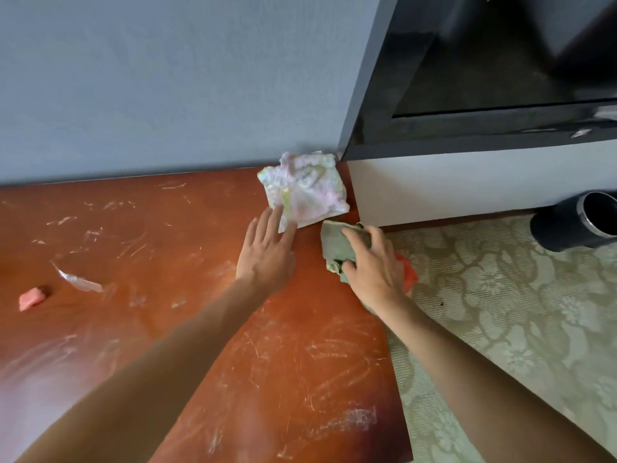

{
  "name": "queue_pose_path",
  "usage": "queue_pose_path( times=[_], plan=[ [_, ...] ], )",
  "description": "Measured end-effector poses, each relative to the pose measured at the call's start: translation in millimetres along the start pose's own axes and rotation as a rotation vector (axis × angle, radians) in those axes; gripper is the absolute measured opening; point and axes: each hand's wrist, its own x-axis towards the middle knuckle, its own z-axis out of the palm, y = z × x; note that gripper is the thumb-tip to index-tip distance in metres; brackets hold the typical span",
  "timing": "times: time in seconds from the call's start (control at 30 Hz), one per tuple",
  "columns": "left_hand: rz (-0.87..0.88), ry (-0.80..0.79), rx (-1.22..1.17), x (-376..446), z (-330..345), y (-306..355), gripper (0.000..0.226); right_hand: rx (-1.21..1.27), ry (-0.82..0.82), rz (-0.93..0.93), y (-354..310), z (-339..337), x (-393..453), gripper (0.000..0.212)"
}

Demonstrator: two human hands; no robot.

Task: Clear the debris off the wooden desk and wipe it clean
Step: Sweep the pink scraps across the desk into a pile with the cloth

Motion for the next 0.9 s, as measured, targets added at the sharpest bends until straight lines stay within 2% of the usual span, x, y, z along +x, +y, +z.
queue_pose_path(
  times=[0.13, 0.2, 0.27, 0.33, 0.4, 0.43, 0.5, 0.57, 0.63, 0.67, 0.77, 0.83, 0.9],
  plan=[
    [0.023, 0.053, -0.154, -49.8, 17.0, -13.4, 0.057, -0.044, 0.030, 0.026, -49.8, 32.0, 0.0, 0.055],
    [0.002, 0.076, -0.189, -63.5, 22.1, -20.2, 0.054, -0.063, 0.030, -0.102, -78.3, 45.5, -9.5, 0.050],
    [-0.054, 0.102, -0.233, -72.9, 23.8, -25.2, 0.058, -0.078, 0.007, -0.304, -97.8, 55.2, -23.6, 0.046],
    [-0.082, 0.124, -0.254, -80.9, 27.0, -30.1, 0.060, -0.078, -0.006, -0.505, -95.7, 55.8, -30.6, 0.047],
    [-0.049, 0.096, -0.210, -87.6, 30.6, -31.3, 0.053, -0.115, 0.024, -0.555, -75.3, 50.0, -25.6, 0.049],
    [-0.010, 0.081, -0.186, -90.1, 33.5, -30.2, 0.053, -0.149, 0.051, -0.481, -61.6, 47.6, -20.2, 0.051],
    [0.059, 0.063, -0.149, -93.6, 36.6, -24.1, 0.058, -0.180, 0.128, -0.208, -35.1, 42.3, -9.3, 0.051],
    [0.100, 0.069, -0.115, -97.6, 38.3, -18.2, 0.058, -0.129, 0.113, 0.029, -17.6, 39.0, 3.1, 0.050],
    [0.118, 0.056, -0.085, -102.7, 42.3, -15.7, 0.056, -0.113, 0.078, 0.138, -17.1, 39.2, 10.4, 0.048],
    [0.120, 0.037, -0.071, -104.7, 43.8, -15.0, 0.057, -0.152, 0.111, 0.127, -22.3, 40.0, 10.6, 0.044],
    [0.125, -0.053, -0.063, -107.9, 45.9, -11.4, 0.064, -0.193, 0.226, -0.076, -49.2, 48.4, -3.3, 0.028],
    [0.119, -0.100, -0.041, -107.4, 46.6, -10.4, 0.068, -0.153, 0.207, -0.332, -62.3, 58.7, -18.9, 0.032],
    [0.117, -0.063, -0.037, -108.8, 46.6, -11.4, 0.065, -0.137, 0.145, -0.511, -58.8, 58.4, -25.4, 0.040]
  ],
)
